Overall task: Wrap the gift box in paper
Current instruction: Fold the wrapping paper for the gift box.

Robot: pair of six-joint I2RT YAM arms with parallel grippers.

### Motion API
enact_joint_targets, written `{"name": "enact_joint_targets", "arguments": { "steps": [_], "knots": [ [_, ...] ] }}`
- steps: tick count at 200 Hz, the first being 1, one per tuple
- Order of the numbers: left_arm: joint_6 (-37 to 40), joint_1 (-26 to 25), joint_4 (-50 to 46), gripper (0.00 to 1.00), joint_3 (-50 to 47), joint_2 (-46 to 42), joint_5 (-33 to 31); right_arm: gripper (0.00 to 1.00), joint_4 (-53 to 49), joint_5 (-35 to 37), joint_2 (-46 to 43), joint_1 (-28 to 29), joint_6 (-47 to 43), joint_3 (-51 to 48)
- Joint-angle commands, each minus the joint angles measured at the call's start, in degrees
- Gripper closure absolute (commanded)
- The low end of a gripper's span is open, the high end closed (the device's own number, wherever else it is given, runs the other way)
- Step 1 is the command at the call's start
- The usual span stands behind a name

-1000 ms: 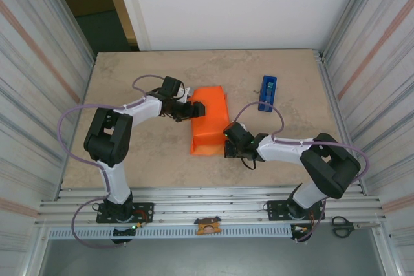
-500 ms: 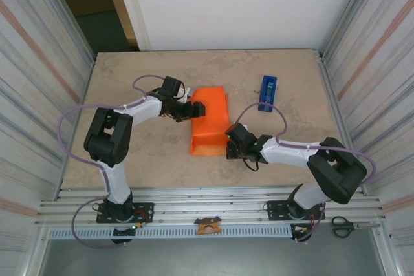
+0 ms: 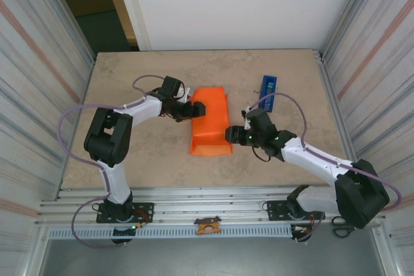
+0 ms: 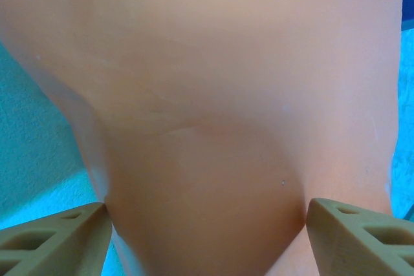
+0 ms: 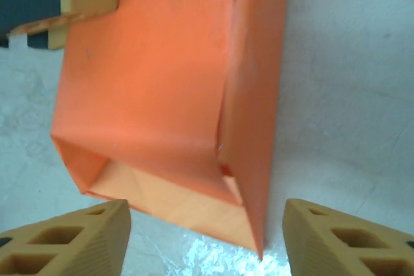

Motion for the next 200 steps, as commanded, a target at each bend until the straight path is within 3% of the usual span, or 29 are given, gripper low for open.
{"name": "enact_joint_targets", "arguments": {
  "steps": [1, 16, 60, 115, 158, 200],
  "knots": [
    [1.6, 0.3, -1.8, 0.18, 2.6, -1.3, 1.1, 0.28, -0.7, -12.5, 5.3, -4.2, -1.1, 5.6],
    [2.1, 0.3, -2.4, 0.14, 3.0, -2.3, 0.3, 0.23, -5.1, -10.2, 10.1, -5.9, -1.0, 10.6],
    [3.7, 0.4, -4.9, 0.08, 2.4, -7.6, -1.7, 0.17, -6.2, -13.6, 22.2, -8.1, -1.7, 19.7],
    [4.8, -0.8, -2.5, 0.12, -11.6, -20.3, -4.0, 0.15, -9.1, -15.9, 30.0, -8.3, -3.1, 25.7],
    [4.5, -7.3, -2.0, 0.13, -20.4, -26.7, -12.2, 0.14, -12.0, -15.8, 32.9, -8.4, -4.0, 26.2],
    [5.4, -13.2, -2.5, 0.17, -21.7, -24.6, -21.2, 0.15, -11.7, -15.8, 33.9, -8.4, -3.4, 24.9]
  ]
}}
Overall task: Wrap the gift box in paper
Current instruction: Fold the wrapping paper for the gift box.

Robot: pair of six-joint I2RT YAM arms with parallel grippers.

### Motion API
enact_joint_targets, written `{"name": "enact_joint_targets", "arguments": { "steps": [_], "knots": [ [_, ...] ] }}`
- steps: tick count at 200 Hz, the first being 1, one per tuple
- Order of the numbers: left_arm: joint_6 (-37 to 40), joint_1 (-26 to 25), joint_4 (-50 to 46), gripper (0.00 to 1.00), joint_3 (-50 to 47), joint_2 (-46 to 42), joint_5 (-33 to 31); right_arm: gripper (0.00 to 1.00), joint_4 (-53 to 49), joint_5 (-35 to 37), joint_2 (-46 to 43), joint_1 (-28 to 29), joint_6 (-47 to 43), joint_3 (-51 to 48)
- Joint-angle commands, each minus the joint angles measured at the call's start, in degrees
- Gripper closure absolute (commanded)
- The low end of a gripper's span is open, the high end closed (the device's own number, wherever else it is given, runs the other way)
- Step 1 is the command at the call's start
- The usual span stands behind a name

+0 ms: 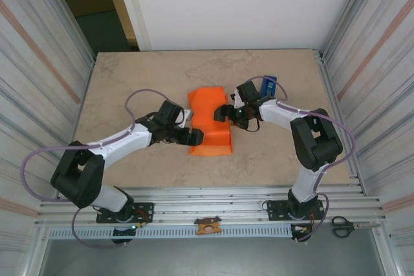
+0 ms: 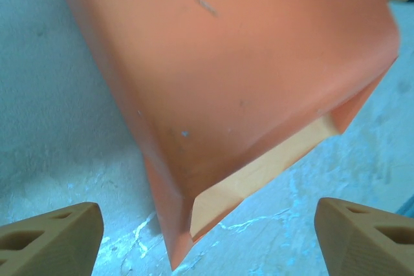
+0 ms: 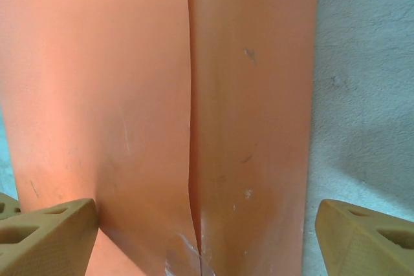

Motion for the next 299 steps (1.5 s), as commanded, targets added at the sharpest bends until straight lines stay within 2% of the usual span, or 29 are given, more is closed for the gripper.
{"name": "enact_joint_targets", "arguments": {
  "steps": [1, 35, 58, 91, 133, 153, 200, 218, 234, 268, 299],
  "knots": [
    [1.7, -2.0, -0.1, 0.18, -0.2, 0.5, -7.4, 0.15, -2.8, 0.5, 1.7, -0.1, -0.7, -1.0],
    [1.5, -4.1, -0.5, 0.27, 1.2, 4.3, -12.5, 0.15, -2.8, 1.3, 1.6, -0.1, -0.4, -1.5],
    [-0.3, -5.1, 0.4, 0.38, 1.5, 6.6, -15.0, 0.15, -2.3, 1.2, 1.5, -0.1, -0.1, -1.8],
    [-4.4, -5.5, 4.6, 0.45, 1.4, 8.0, -13.7, 0.15, -2.2, 1.4, 1.6, 0.1, 0.1, -2.3],
    [-8.8, -6.3, 6.1, 0.62, 1.4, 10.1, -15.2, 0.15, -2.1, 2.0, 1.0, 0.1, 0.3, -3.1],
    [-10.0, -6.7, 5.8, 0.67, 1.3, 10.6, -16.2, 0.15, -2.1, 2.0, 0.9, 0.2, 0.3, -3.3],
    [-10.3, -7.0, 3.4, 0.83, 1.7, 11.5, -18.1, 0.16, -1.6, 2.4, 1.1, 0.3, 0.8, -3.8],
    [-10.3, -7.0, 3.3, 0.85, 1.6, 11.6, -18.2, 0.16, -1.6, 2.6, 1.1, 0.4, 0.9, -3.9],
    [-10.3, -7.1, 3.4, 0.93, 1.8, 11.7, -18.2, 0.16, -1.5, 2.6, 1.1, 0.5, 1.1, -4.0],
    [-10.5, -7.4, 2.5, 0.98, 2.4, 12.3, -18.5, 0.16, -1.3, 2.6, 1.2, 0.7, 1.3, -3.8],
    [-9.7, -7.8, -1.1, 0.79, 3.6, 11.9, -17.9, 0.16, -1.6, 2.8, 1.2, 0.9, 1.4, -3.7]
  ]
}}
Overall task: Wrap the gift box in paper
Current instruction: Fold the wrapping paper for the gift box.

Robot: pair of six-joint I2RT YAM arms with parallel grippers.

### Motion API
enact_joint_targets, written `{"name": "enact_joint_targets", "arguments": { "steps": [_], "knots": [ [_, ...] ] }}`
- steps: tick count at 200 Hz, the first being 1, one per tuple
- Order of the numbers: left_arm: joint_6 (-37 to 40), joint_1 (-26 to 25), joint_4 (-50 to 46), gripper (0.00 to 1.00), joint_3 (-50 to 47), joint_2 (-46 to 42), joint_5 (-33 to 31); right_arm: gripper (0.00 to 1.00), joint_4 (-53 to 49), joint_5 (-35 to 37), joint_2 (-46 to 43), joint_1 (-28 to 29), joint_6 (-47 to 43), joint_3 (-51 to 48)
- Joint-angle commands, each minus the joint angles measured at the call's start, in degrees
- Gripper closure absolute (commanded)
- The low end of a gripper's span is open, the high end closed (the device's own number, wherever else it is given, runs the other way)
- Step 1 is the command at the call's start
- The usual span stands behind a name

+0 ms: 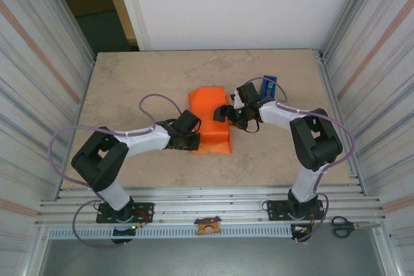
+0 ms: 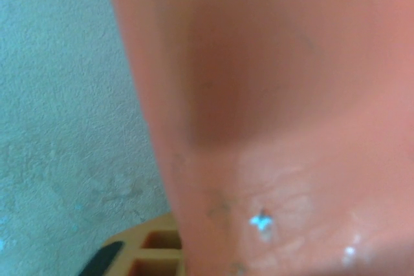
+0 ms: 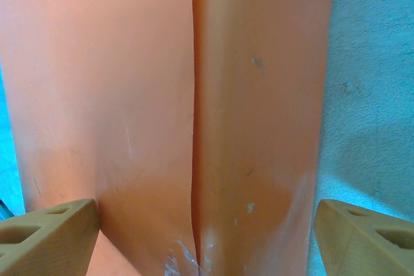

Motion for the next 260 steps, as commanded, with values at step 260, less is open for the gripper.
{"name": "enact_joint_targets", "arguments": {
  "steps": [260],
  "knots": [
    [0.3, -2.4, -12.9, 0.75, 1.8, -2.1, -0.1, 0.15, -5.7, 4.9, 1.0, 2.3, 1.0, -1.5]
  ]
}}
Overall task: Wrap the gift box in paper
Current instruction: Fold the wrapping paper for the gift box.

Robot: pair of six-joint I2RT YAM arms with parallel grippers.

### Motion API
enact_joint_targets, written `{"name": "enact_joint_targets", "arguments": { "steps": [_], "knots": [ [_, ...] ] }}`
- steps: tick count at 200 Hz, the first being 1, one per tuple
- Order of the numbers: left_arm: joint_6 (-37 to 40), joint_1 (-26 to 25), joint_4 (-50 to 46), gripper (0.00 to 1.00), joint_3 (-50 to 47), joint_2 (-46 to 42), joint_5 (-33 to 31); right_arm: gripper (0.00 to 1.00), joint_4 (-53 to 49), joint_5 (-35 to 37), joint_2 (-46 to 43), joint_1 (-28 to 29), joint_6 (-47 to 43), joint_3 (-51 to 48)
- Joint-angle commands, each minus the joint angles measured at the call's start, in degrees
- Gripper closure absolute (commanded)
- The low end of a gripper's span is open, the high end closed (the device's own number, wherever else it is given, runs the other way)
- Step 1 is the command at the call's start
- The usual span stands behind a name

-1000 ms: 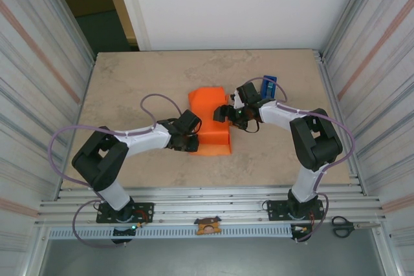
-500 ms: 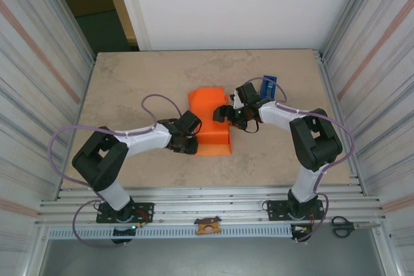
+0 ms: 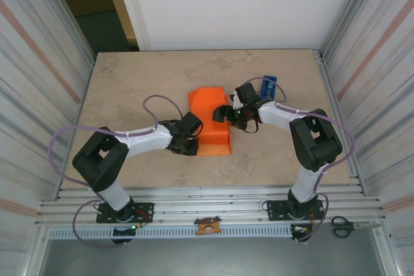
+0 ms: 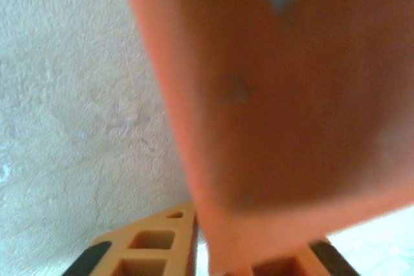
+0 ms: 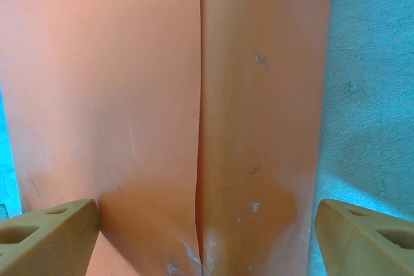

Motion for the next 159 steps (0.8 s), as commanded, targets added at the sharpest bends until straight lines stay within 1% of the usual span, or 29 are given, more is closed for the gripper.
{"name": "enact_joint_targets", "arguments": {
  "steps": [1, 9, 13, 17, 23, 28, 33, 42, 59, 70, 79, 84, 89, 93, 107, 122, 137, 159],
  "knots": [
    [-0.6, -0.5, -3.0, 0.74, -0.1, -2.2, -0.4, 0.15, -5.8, 3.6, 1.2, 1.4, 0.6, -1.5],
    [-0.5, -0.6, -3.0, 0.74, -0.2, -2.7, -0.2, 0.15, -5.7, 3.5, 1.2, 1.4, 0.6, -1.5],
    [-0.3, -0.7, -3.0, 0.76, -0.3, -2.8, -0.2, 0.15, -5.6, 3.5, 1.2, 1.5, 0.6, -1.5],
    [-0.1, -0.7, -3.0, 0.81, -0.3, -2.9, -0.2, 0.15, -5.6, 3.6, 1.2, 1.5, 0.6, -1.5],
    [0.2, -0.7, -3.0, 0.92, -0.3, -3.0, -0.1, 0.15, -5.8, 3.6, 1.3, 1.5, 0.6, -1.5],
    [0.5, -0.7, -2.9, 0.98, -0.3, -2.8, 0.0, 0.15, -5.8, 3.6, 1.3, 1.5, 0.6, -1.5],
    [0.7, -0.7, -2.9, 1.0, -0.2, -2.8, 0.1, 0.15, -5.8, 3.8, 1.2, 1.5, 0.6, -1.5],
    [0.8, -0.7, -3.1, 1.0, -0.1, -2.6, 0.2, 0.15, -5.6, 3.7, 1.2, 1.4, 0.6, -1.6],
    [0.9, -0.8, -2.7, 0.88, -0.2, -3.4, 0.8, 0.15, -5.6, 3.4, 1.3, 1.4, 0.5, -1.2],
    [0.6, -0.9, -2.4, 0.77, -0.4, -4.3, 1.0, 0.15, -5.6, 3.4, 1.3, 1.4, 0.5, -1.0],
    [0.5, -1.0, -2.3, 0.71, -0.7, -5.3, 0.8, 0.15, -5.6, 3.3, 1.3, 1.4, 0.2, -0.8],
    [0.4, -0.9, -2.4, 0.65, -0.7, -5.9, 0.5, 0.15, -5.5, 3.4, 1.3, 1.4, 0.2, -0.7],
    [0.4, -0.9, -2.5, 0.56, -0.8, -6.6, 0.1, 0.14, -5.5, 3.4, 1.3, 1.4, 0.2, -0.6],
    [0.4, -1.0, -2.7, 0.51, -0.8, -7.1, -0.2, 0.14, -5.6, 3.4, 1.3, 1.4, 0.1, -0.5],
    [0.7, -0.9, -3.3, 0.43, -0.5, -9.0, -1.4, 0.14, -5.8, 3.2, 1.2, 1.4, 0.0, -0.1],
    [1.5, -0.7, -3.8, 0.3, 0.2, -10.9, -2.1, 0.14, -5.0, 2.4, 0.7, 1.4, -0.5, 0.1],
    [2.5, 0.3, -3.5, 0.25, 1.2, -11.8, -1.2, 0.14, -4.6, 1.8, 0.2, 1.4, -0.9, 0.4],
    [3.5, 4.3, -0.9, 0.2, 2.5, -11.4, 4.1, 0.13, -3.6, 1.4, -0.9, 1.2, -1.7, 1.2]
  ]
}}
